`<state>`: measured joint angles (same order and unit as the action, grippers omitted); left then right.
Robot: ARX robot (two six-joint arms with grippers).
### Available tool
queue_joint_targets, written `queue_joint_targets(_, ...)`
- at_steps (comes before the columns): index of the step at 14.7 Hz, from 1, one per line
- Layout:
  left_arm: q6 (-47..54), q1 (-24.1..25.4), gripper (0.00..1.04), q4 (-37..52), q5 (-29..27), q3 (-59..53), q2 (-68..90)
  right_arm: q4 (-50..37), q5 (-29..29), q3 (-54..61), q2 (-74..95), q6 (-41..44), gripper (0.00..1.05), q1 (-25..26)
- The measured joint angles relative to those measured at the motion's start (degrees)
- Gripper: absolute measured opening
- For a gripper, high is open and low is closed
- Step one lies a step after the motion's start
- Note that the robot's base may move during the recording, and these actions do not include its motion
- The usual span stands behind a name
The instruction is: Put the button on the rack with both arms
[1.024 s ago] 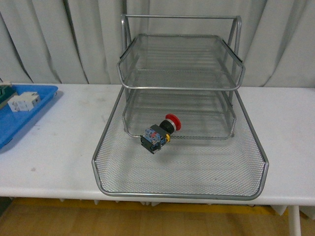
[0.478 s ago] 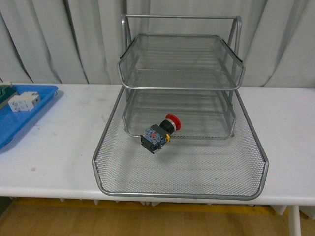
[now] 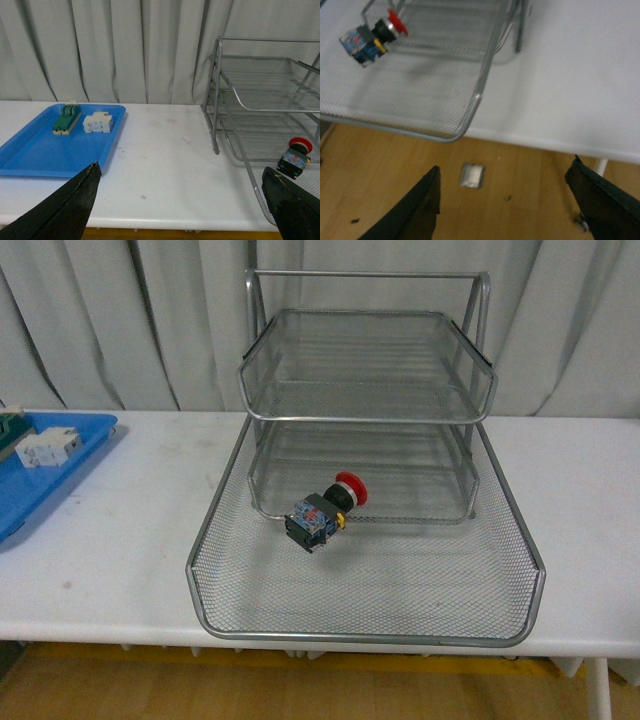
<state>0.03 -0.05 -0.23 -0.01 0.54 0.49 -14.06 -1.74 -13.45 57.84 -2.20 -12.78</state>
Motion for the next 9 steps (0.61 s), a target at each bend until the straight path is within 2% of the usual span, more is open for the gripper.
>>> queue_joint_targets(2, 0.0, 0.0, 0.98, 0.02, 0.0, 0.0, 0.0, -2.23, 2.89, -4.35, 12.96, -7.34, 0.52, -6.49)
queue_joint_targets(4, 0.0, 0.0, 0.98, 0.02, 0.0, 0.0, 0.0, -4.83, 7.08, -10.29, 27.15, -17.77, 0.23, -12.87)
queue_joint_targets(6, 0.0, 0.0, 0.98, 0.0, 0.0, 0.0, 0.0, -5.33, 10.91, -15.89, 36.85, -24.48, 0.02, -17.75)
queue_joint_targets(7, 0.0, 0.0, 0.98, 0.02, 0.0, 0.0, 0.0, -6.99, 13.53, -24.28, 48.35, -29.9, 0.02, -22.6)
queue_joint_targets(9, 0.0, 0.0, 0.98, 0.0, 0.02, 0.0, 0.0, -9.77, 19.12, -34.53, 55.95, -25.7, 0.02, -22.77)
